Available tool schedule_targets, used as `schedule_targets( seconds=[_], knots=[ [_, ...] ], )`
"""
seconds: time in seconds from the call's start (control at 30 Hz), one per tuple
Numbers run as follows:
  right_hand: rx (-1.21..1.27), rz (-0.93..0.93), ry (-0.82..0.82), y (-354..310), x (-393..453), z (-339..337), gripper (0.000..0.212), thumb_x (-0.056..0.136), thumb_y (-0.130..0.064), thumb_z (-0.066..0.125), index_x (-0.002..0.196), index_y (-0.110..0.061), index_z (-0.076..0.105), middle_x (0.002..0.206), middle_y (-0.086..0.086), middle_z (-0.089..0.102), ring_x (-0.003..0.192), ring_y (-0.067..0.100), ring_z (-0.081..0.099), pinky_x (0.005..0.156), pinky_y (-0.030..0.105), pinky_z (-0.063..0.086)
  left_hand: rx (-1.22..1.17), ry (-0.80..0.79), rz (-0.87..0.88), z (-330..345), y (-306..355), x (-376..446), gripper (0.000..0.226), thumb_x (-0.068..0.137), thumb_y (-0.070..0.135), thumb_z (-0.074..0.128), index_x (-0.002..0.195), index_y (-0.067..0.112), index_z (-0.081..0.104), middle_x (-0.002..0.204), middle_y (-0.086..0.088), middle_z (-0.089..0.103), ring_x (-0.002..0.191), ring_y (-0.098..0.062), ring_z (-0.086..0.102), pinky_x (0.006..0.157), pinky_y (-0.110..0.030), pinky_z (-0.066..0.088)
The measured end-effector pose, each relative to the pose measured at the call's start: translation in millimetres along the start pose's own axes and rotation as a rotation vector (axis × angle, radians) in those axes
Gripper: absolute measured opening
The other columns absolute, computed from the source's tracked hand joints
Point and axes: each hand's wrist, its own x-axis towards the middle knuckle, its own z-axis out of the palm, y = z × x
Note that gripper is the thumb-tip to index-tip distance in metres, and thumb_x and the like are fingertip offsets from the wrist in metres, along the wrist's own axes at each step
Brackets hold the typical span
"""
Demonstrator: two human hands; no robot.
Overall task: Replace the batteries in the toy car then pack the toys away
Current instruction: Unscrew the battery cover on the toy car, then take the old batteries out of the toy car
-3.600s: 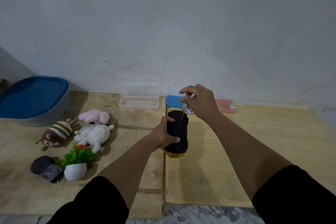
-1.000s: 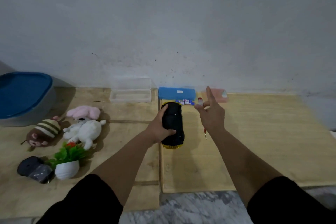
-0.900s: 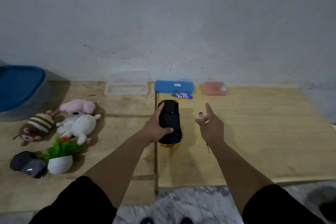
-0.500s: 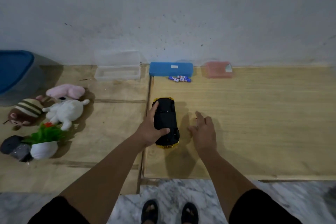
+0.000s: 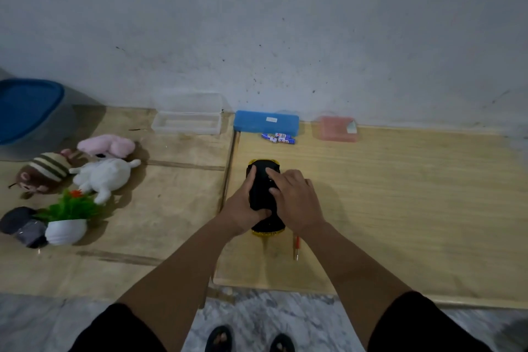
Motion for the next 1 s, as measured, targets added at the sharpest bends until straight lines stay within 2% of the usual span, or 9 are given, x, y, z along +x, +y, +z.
schedule_targets(
  seconds=[0.17, 0.3, 0.43, 0.5, 0.6, 0.77, 0.8, 0.9, 1.0],
  knots=[
    [0.191, 0.073, -0.052, -2, 6, -13, 0.051, 0.091, -0.020, 0.054, 0.140, -0.016, 0.040, 0.121, 0.008, 0.057, 0.115, 0.023, 0.041, 0.099, 0.028, 0.033, 0.095, -0.028, 0.005, 0, 5, 0, 0.101, 0.084, 0.013, 0.068, 0.150, 0.033, -0.005, 0.135, 0.005, 0.045, 0.127, -0.016, 0.043, 0.094, -0.023, 0.040],
    [0.253, 0.125, -0.094, 4, 8, -22, 0.052, 0.086, -0.012, 0.059, 0.136, -0.021, 0.045, 0.107, 0.004, 0.059, 0.103, 0.020, 0.045, 0.091, 0.027, 0.038, 0.078, -0.089, 0.008, 4, 7, 0, 0.107, 0.076, 0.016, 0.074, 0.148, 0.045, 0.002, 0.144, 0.005, 0.042, 0.129, -0.018, 0.044, 0.104, -0.036, 0.044],
    [0.367, 0.146, -0.123, 8, 11, -38, 0.049, 0.083, -0.003, 0.060, 0.129, -0.020, 0.052, 0.094, 0.002, 0.050, 0.083, 0.015, 0.048, 0.078, 0.022, 0.040, 0.014, -0.083, -0.010, 7, 5, 3, 0.110, 0.061, 0.026, 0.076, 0.145, 0.053, 0.009, 0.142, 0.005, 0.044, 0.126, -0.021, 0.048, 0.100, -0.045, 0.048],
    [0.429, 0.207, -0.021, 14, 12, -47, 0.048, 0.083, -0.002, 0.061, 0.127, -0.021, 0.054, 0.094, 0.003, 0.052, 0.081, 0.017, 0.052, 0.074, 0.019, 0.042, -0.013, -0.084, -0.019, 7, 4, 5, 0.111, 0.064, 0.019, 0.079, 0.145, 0.052, 0.010, 0.140, 0.004, 0.045, 0.124, -0.021, 0.050, 0.100, -0.046, 0.048],
    [0.520, 0.389, 0.140, 38, 4, -55, 0.048, 0.085, -0.002, 0.061, 0.128, -0.021, 0.053, 0.093, 0.005, 0.058, 0.083, 0.021, 0.059, 0.071, 0.024, 0.047, -0.051, -0.094, -0.028, 6, 6, 10, 0.108, 0.075, 0.003, 0.076, 0.148, 0.046, 0.009, 0.133, 0.005, 0.048, 0.117, -0.017, 0.052, 0.100, -0.045, 0.047],
    [0.421, 0.526, 0.054, 90, -44, -30, 0.049, 0.087, -0.001, 0.058, 0.131, -0.021, 0.050, 0.094, 0.006, 0.058, 0.084, 0.022, 0.060, 0.055, 0.006, 0.039, -0.130, -0.087, -0.040, 10, 6, 17, 0.106, 0.077, -0.003, 0.072, 0.148, 0.043, 0.009, 0.129, 0.007, 0.047, 0.115, -0.018, 0.053, 0.099, -0.047, 0.047],
    [0.412, 0.546, 0.020, 96, -51, -21, 0.050, 0.088, 0.000, 0.056, 0.132, -0.020, 0.049, 0.093, 0.006, 0.058, 0.083, 0.020, 0.058, 0.058, 0.006, 0.040, -0.138, -0.090, -0.045, 11, 4, 19, 0.106, 0.077, -0.002, 0.073, 0.147, 0.045, 0.009, 0.131, 0.007, 0.047, 0.116, -0.019, 0.053, 0.099, -0.048, 0.047],
    [0.305, 0.541, -0.045, 104, -63, -4, 0.053, 0.087, -0.002, 0.056, 0.134, -0.024, 0.047, 0.098, 0.005, 0.063, 0.097, 0.021, 0.055, 0.076, 0.020, 0.042, -0.156, -0.101, -0.056, 14, 0, 22, 0.106, 0.077, -0.001, 0.073, 0.147, 0.047, 0.009, 0.138, 0.004, 0.044, 0.122, -0.022, 0.051, 0.100, -0.049, 0.047],
    [0.163, 0.341, 0.059, 97, -57, -1, 0.048, 0.083, -0.012, 0.064, 0.129, -0.024, 0.054, 0.115, 0.005, 0.061, 0.109, 0.024, 0.049, 0.088, 0.029, 0.042, -0.188, -0.087, -0.054, 17, 1, 21, 0.104, 0.079, -0.001, 0.071, 0.147, 0.045, 0.008, 0.137, 0.009, 0.041, 0.124, -0.021, 0.049, 0.099, -0.050, 0.047]
  ],
)
